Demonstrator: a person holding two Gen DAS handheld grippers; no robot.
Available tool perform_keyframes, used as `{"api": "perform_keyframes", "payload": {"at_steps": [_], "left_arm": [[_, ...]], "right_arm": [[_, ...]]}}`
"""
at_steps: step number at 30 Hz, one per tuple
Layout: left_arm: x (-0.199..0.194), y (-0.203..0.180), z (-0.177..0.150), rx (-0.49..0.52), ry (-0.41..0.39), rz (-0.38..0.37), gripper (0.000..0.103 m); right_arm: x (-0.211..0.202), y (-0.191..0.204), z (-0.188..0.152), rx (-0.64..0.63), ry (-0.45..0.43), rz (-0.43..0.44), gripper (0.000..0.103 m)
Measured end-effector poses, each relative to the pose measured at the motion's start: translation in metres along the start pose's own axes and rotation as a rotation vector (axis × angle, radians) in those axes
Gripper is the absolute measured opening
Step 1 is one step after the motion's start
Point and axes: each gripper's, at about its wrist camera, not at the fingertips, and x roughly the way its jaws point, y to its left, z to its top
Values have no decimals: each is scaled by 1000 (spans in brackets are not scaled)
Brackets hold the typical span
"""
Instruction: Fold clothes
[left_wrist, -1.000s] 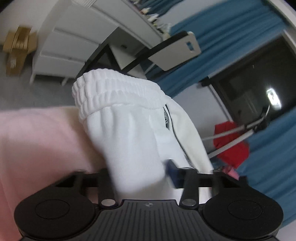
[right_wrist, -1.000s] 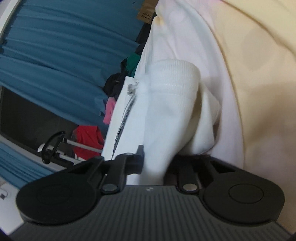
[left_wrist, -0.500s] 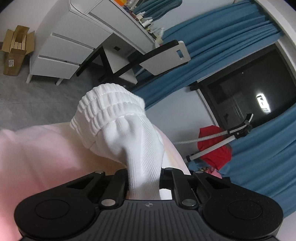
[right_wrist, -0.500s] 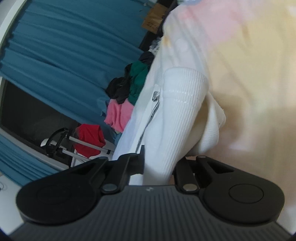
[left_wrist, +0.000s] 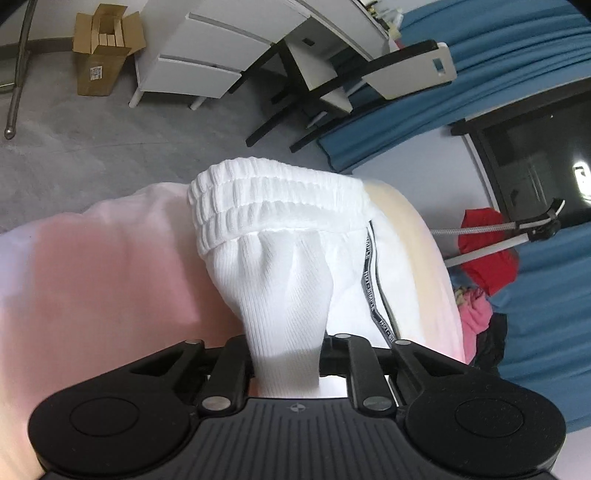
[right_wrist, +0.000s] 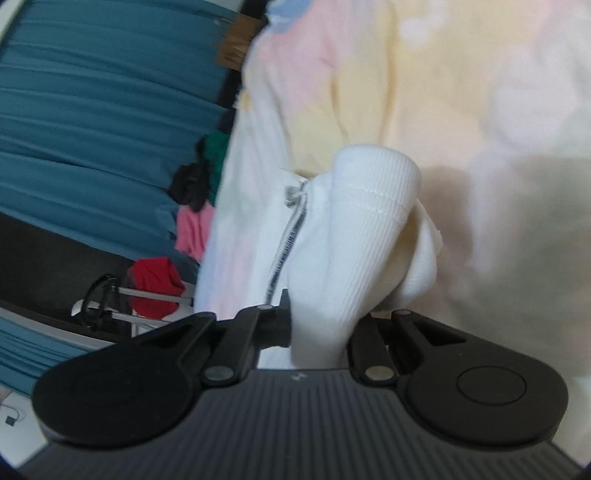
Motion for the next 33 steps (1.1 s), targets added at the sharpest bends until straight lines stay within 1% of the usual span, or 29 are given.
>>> {"api": "perform_keyframes", "payload": {"at_steps": [2, 3, 4, 5, 6, 7, 8, 9, 10, 11, 15, 16, 19, 20, 23, 25, 28, 31, 33], "left_arm": [[-5, 1, -5, 40, -7, 17, 24], [-5, -2, -7, 62, -11, 26, 24], [-6, -5, -8, 85, -10, 39, 28], [-6, -8, -9, 109, -8, 53, 37], [-8, -12, -11, 139, -8, 73, 43], [-11, -16, -15, 175, -15, 97, 51], [-15, -21, -19, 205, -25, 119, 56], [-18, -27, -22, 231, -30, 140, 68], [-22, -32, -26, 257, -33, 159, 78], [-25, -37, -30, 280, -35, 171, 80], [-39, -66, -46, 386, -65, 201, 81], [-44, -74, -51, 418, -82, 211, 82], [-58, -96, -67, 493, -135, 236, 83], [-59, -104, -73, 519, -148, 232, 83], [-60, -129, -93, 613, -185, 205, 84], [-62, -146, -110, 682, -208, 185, 85], [-54, -168, -139, 768, -200, 147, 86], [-34, -190, -180, 856, -158, 114, 86], [-19, -200, -208, 913, -134, 97, 86]], "right_arm": [[3, -4, -1, 27, 13, -11, 15], [4, -4, -1, 41, 16, -12, 15], [4, -5, -2, 50, 17, -11, 16], [5, -6, -3, 57, 18, -15, 17], [6, -7, -4, 65, 23, -19, 18], [8, -9, -4, 77, 30, -22, 19], [10, -12, -4, 93, 37, -22, 23], [13, -15, -4, 116, 44, -15, 26], [15, -19, -3, 136, 49, -8, 34], [17, -21, -3, 151, 50, -1, 42], [28, -20, -3, 148, 35, -7, 52], [32, -18, -3, 147, 31, -1, 56], [40, -14, -2, 144, 11, 24, 56], [41, -12, -2, 131, 1, 35, 56], [43, -1, 0, 33, -27, 71, 56], [41, 5, 2, 13, -51, 111, 55], [36, 7, 5, 42, -118, 159, 55], [38, -2, 10, 90, -133, 155, 51], [42, -6, 13, 95, -121, 135, 51]]}}
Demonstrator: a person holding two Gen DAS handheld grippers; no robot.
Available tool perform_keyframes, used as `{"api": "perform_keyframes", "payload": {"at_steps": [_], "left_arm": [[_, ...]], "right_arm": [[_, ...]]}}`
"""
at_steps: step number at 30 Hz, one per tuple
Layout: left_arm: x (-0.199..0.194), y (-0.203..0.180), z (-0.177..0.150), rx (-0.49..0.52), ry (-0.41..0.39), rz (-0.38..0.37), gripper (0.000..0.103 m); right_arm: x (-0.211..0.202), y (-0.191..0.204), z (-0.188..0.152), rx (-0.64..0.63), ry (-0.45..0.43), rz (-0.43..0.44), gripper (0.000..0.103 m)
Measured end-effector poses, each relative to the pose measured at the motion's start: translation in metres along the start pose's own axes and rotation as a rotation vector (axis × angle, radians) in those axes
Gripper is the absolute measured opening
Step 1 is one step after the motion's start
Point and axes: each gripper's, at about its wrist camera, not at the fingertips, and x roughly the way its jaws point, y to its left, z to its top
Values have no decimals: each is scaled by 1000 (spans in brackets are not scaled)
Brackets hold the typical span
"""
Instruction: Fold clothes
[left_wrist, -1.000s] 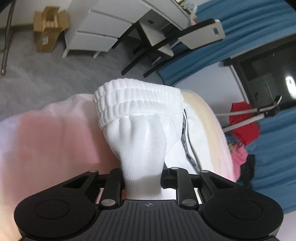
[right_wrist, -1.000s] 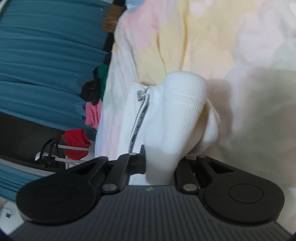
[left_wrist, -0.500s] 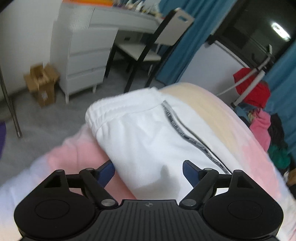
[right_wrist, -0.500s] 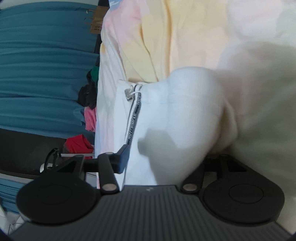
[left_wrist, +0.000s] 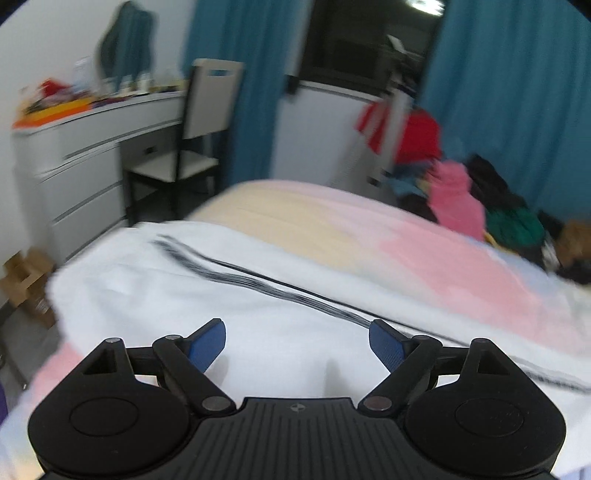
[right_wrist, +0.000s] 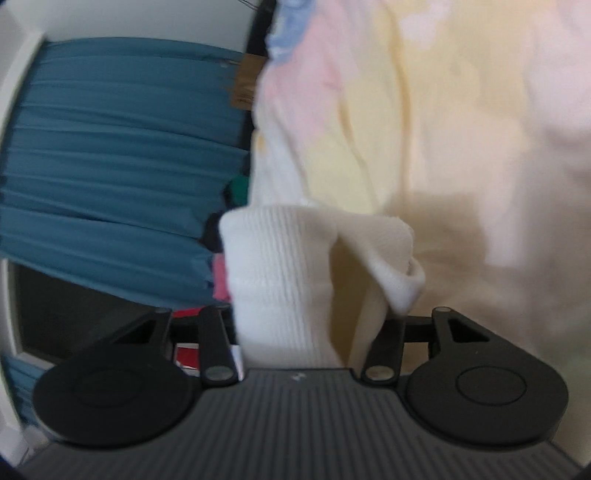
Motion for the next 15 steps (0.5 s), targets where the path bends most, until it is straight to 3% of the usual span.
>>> {"api": "perform_keyframes", "payload": {"at_steps": [3, 7, 12, 15], "left_arm": [[16, -46, -17, 106, 29, -57, 86], [39, -92, -51, 261, 1, -152, 90], [75, -118, -91, 382, 55, -124, 94], [84, -123, -108, 431, 39, -107, 97]], "right_arm": [[6, -7, 4, -12, 32, -43, 51], [14, -14, 8, -34, 72, -99, 48], [17, 5, 5, -142, 73, -146, 48], [18, 16, 1, -221, 49, -179, 37]]}}
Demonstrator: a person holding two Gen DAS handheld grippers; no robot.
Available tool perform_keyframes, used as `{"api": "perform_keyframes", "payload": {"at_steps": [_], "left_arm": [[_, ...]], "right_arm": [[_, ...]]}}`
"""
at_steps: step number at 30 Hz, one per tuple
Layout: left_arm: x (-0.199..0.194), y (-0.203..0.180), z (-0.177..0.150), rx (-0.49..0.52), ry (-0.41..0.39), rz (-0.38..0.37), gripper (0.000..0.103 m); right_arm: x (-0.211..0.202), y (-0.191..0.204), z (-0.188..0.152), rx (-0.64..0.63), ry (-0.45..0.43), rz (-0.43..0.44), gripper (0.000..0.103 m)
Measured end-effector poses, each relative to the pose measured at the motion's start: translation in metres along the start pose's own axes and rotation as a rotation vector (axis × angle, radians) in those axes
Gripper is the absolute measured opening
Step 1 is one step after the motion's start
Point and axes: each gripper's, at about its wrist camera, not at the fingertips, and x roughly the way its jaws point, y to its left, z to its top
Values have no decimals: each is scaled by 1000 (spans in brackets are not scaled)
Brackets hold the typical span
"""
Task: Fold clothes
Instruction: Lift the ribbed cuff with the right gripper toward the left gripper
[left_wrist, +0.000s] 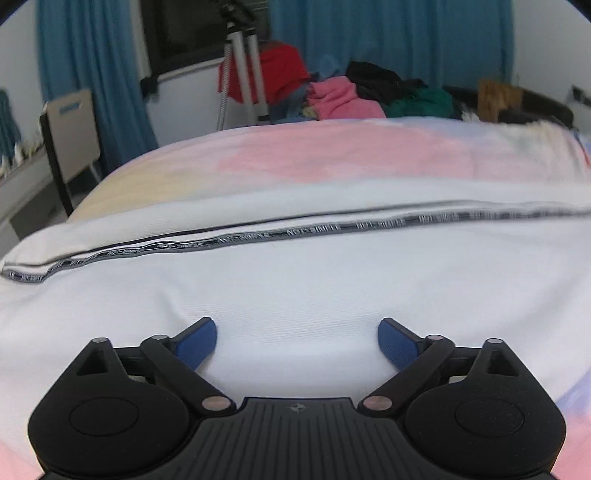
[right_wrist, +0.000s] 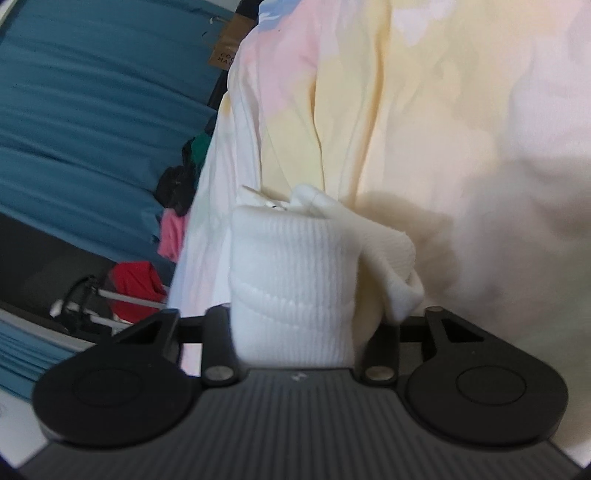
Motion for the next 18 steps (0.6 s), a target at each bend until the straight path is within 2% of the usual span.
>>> {"api": "perform_keyframes", "payload": {"at_steps": [2, 5, 9, 18], "left_arm": [[2, 2, -2, 1, 0, 4, 97], [4, 0, 2, -1, 23, -3, 97], [7, 3, 3, 1, 35, -12, 97], [-11, 12, 3, 10, 11, -19, 99]], "right_arm": [[-1, 8, -1, -50, -18, -25, 29], [-1, 21, -3, -125, -45, -63, 23], [-5, 40, -9, -244, -91, -108, 19], [-52, 143, -104, -890, -425, -115, 17]]}}
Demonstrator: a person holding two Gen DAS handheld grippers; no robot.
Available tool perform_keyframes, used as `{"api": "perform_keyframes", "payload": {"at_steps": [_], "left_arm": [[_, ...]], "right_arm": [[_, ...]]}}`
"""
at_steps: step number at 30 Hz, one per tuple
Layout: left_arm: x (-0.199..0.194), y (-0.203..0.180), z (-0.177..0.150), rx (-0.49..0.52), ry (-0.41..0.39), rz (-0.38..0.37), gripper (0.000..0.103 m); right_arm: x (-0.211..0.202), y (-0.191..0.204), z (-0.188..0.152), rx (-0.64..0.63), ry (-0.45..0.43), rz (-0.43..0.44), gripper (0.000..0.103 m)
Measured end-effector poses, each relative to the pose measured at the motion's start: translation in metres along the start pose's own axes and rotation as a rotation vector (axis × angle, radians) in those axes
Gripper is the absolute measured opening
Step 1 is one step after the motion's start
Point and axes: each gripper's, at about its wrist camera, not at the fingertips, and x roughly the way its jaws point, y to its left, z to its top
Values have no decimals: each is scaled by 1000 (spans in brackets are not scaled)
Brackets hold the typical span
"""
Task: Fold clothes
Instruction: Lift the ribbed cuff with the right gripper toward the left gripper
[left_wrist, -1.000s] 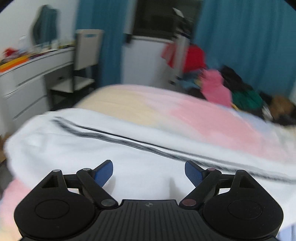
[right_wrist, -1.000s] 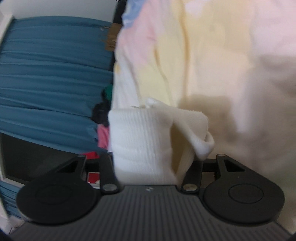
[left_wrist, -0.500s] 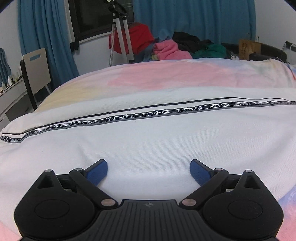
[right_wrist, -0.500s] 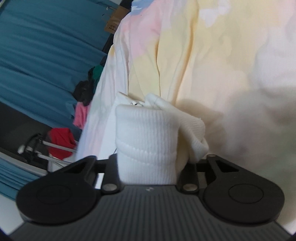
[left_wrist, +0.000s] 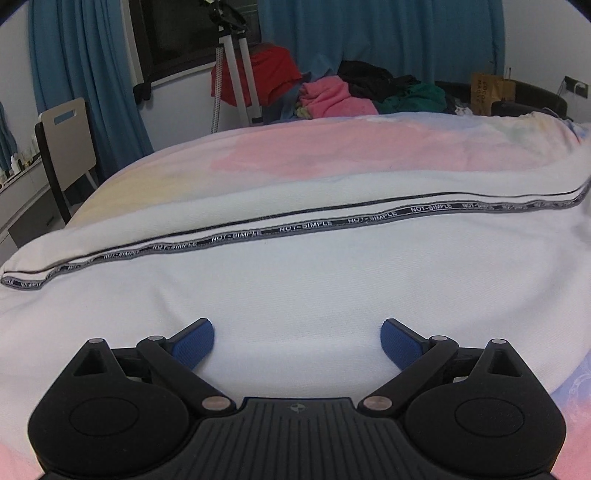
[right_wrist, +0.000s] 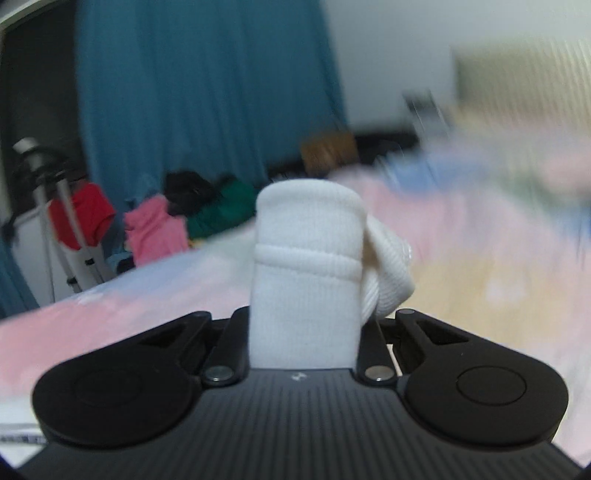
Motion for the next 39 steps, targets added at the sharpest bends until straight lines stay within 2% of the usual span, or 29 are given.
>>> {"api": "perform_keyframes", "payload": {"at_steps": [2, 7, 10, 12, 15, 18, 22, 29, 32, 37, 39], "left_arm": [[-3, 5, 3, -22, 3, -9, 98], [-12, 19, 10, -88, -12, -12, 98], [-16, 27, 14, -130, -19, -5, 98], [-18, 34, 16, -166, -19, -3, 98], [-21, 42, 20, -206, -23, -2, 98], [-26, 50, 23, -243, -28, -9, 98], [-34, 62, 28, -306, -61, -45, 98], [-64, 108, 38, -508, -146, -166, 98], [-70, 129, 34, -583, -162, -203, 99], [-56, 129, 24, -552, -90, -204, 99], [-50, 120, 23, -512, -68, -207, 99]], "right_arm": [[-18, 29, 6, -137, -84, 9, 17], [-63, 115, -23, -392, -229, 189, 17], [-79, 156, -67, -586, -222, 305, 17], [-87, 175, -106, -735, -170, 390, 17], [-112, 184, -162, -950, -104, 451, 17], [-115, 182, -169, -972, -103, 438, 17], [-125, 179, -146, -876, -115, 425, 17], [-178, 221, -138, -768, -183, 519, 17], [-187, 241, -154, -781, -159, 558, 18], [-179, 252, -166, -827, -92, 560, 21], [-178, 249, -158, -814, -29, 603, 32]]}}
